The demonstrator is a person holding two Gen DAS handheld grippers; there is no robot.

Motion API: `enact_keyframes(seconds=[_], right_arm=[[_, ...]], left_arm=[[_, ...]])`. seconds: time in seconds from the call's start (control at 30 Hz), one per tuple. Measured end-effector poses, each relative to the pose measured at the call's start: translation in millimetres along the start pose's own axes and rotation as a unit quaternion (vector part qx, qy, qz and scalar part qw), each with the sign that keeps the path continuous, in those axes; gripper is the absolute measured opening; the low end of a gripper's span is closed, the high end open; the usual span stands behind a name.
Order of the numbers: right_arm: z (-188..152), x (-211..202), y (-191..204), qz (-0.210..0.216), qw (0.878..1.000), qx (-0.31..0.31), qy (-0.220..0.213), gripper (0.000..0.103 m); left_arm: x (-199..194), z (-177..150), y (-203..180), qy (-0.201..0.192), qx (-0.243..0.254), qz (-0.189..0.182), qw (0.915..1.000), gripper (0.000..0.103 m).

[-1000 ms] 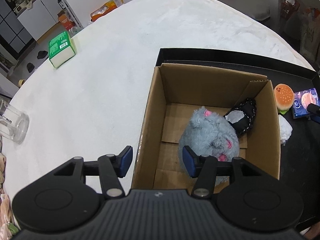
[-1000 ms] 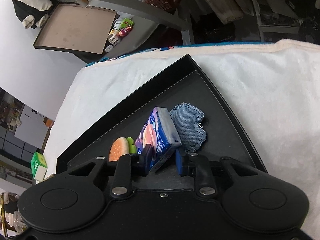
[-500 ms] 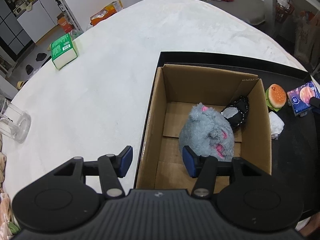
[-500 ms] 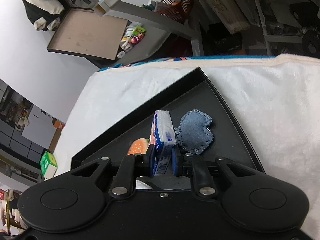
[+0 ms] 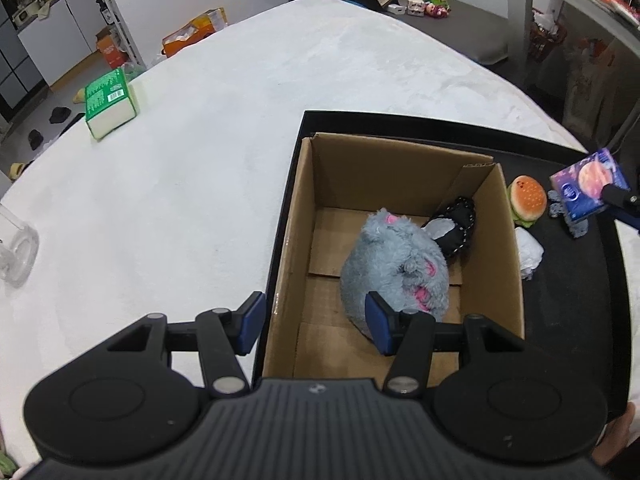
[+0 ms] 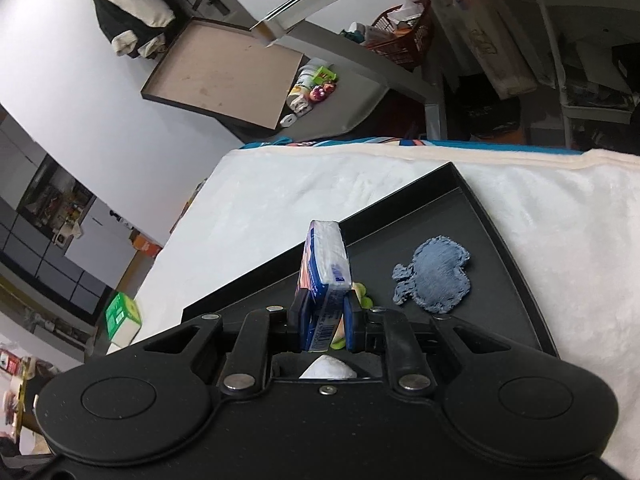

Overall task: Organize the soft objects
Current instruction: 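Grasp the blue-and-pink juice carton with the right tool, then carry the juice carton into the box with the right tool and release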

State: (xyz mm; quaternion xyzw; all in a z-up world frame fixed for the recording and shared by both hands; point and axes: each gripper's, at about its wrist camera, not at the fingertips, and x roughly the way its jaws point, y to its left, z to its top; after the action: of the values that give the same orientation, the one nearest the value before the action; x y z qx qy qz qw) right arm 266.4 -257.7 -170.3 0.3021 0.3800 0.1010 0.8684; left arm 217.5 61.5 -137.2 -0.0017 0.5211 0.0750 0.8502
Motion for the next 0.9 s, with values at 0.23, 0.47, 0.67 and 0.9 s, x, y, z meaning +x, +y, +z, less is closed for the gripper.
enact_keyframes(seconds=[0.23,0.47,0.67,0.9], right_arm=[[-6.6,-3.7,19.7,0.001,1.000,-0.022,0.001,0.017],[-14.3,-7.2,50.0,0.017,0.999,-0.051,0.001,0.017],[-16.9,-6.9,76.2,0.027,0.997,-0.071,0.000,0.017],[-22.2,-2.9,98.3,0.028,0.997,-0.075,0.010,0.017]], left_arm=[[1.4,-0.4,8.5,-0.002,-0.008,-0.021,0.9997,0.053],[6.4,-2.5,17.1,-0.006,-0.013,-0.044,0.9989,0.053],[10.3,-3.8,22.4,-0.010,-0.017,-0.059,0.9980,0.053],[16.6,-3.3,33.6,-0.013,-0.031,-0.076,0.9965,0.053]])
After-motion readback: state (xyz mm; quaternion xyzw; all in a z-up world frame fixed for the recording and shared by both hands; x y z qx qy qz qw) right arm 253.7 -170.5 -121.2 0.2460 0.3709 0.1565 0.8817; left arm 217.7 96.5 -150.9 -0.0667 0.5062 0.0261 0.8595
